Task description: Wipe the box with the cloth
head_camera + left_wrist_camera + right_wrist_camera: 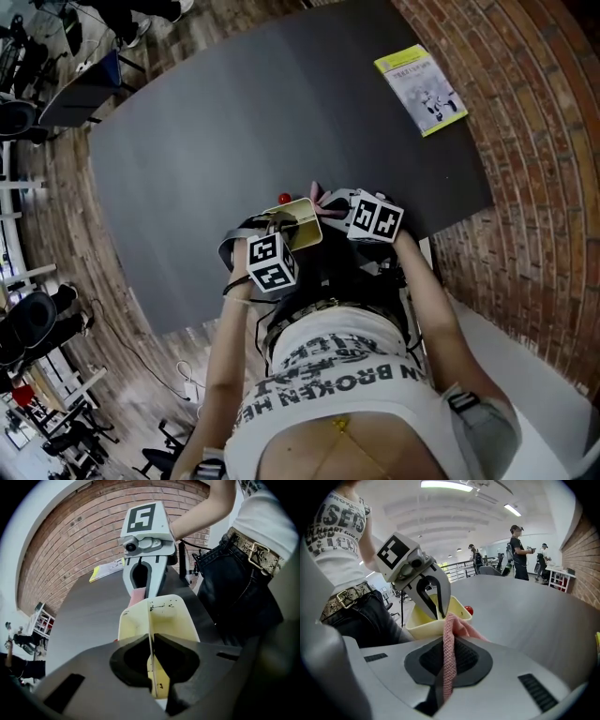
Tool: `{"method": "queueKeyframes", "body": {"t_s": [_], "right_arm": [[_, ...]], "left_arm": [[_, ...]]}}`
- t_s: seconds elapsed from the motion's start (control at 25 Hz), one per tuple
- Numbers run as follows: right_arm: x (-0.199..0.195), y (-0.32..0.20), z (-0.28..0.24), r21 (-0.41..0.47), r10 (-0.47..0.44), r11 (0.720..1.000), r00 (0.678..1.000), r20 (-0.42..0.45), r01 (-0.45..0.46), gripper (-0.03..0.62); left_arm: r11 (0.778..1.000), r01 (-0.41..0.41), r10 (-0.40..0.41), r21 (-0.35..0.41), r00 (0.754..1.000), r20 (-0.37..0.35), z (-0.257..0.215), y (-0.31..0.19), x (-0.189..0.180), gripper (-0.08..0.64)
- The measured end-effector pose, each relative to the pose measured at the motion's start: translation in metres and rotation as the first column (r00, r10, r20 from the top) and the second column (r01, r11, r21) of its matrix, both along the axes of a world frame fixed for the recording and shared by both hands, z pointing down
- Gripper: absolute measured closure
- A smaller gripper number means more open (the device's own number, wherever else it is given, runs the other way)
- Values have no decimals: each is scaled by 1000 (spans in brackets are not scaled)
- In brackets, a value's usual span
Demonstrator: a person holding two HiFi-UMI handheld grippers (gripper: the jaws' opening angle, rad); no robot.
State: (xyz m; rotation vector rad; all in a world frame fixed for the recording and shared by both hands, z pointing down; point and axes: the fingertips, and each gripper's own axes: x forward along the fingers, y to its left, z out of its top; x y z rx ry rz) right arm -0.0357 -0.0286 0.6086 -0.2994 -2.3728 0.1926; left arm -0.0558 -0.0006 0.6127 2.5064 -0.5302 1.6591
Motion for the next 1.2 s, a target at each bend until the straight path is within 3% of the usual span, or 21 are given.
{"method": "queueKeyframes", "body": {"t_s": [0.2, 0.68, 0.8, 0.96, 1.2], "right_arm": [[10, 12, 1, 51, -42, 998, 998, -50, 45, 575], [21, 10, -3, 101, 18, 995, 997, -73, -10, 575], [23, 5, -5, 103, 47, 994, 996, -73, -40, 575], [24, 3, -9, 98, 85, 992, 994, -66, -78, 575], [22, 1, -9, 107, 131, 986, 989, -66, -124, 575]], "left_arm": [[998, 57, -57, -19, 998, -21, 1, -6, 0, 528], [973, 228, -229, -46, 973, -20, 2, -20, -1, 528], [955, 295, -296, -34, 955, -19, 3, -27, -3, 528], [912, 410, -410, -28, 912, 0, 3, -35, -6, 528], [881, 472, -472, -14, 881, 26, 3, -36, -8, 528]]}}
